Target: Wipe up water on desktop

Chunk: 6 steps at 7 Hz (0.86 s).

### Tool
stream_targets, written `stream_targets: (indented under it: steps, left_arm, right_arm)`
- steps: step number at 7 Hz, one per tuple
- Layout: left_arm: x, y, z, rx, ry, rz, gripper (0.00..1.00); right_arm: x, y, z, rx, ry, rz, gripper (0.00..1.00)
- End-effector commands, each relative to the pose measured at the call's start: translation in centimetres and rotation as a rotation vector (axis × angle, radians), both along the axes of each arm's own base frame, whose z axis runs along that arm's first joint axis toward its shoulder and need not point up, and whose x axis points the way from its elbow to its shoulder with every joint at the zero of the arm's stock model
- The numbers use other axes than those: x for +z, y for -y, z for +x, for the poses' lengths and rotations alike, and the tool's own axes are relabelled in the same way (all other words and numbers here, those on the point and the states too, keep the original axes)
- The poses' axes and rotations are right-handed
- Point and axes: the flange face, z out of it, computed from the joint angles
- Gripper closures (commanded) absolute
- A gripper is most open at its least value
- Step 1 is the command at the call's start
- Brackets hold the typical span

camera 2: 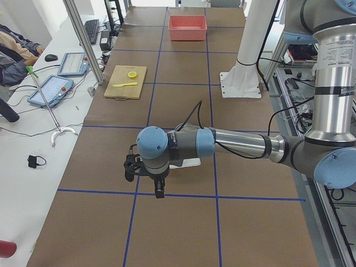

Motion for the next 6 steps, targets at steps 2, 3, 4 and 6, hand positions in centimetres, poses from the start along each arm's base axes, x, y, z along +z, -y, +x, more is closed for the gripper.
stream_targets:
  steps: [2, 3, 4, 6]
  left_arm:
    - [1.3, -2.4, 0.4, 0.018, 0.005, 0.045, 0.02]
    - [1.3, -2.4, 0.4, 0.018, 0.005, 0.053, 0.02]
    - [1.6, -2.5, 0.5, 0.017, -0.001, 0.048, 0.02]
    - [-0.2, -2.3, 0.5, 0.009, -0.006, 0.074, 0.02]
  right_arm:
    - [0.4, -0.5, 0.0, 0.001, 0.0, -0.011, 0.0]
    - [0.1, -0.4, 0.0, 0.001, 0.001, -0.005, 0.0]
    - [-0.2, -0.4, 0.0, 0.002, 0.005, 0.0, 0.0]
    - [-0.5, -0.3, 0.0, 0.003, 0.014, 0.004, 0.0]
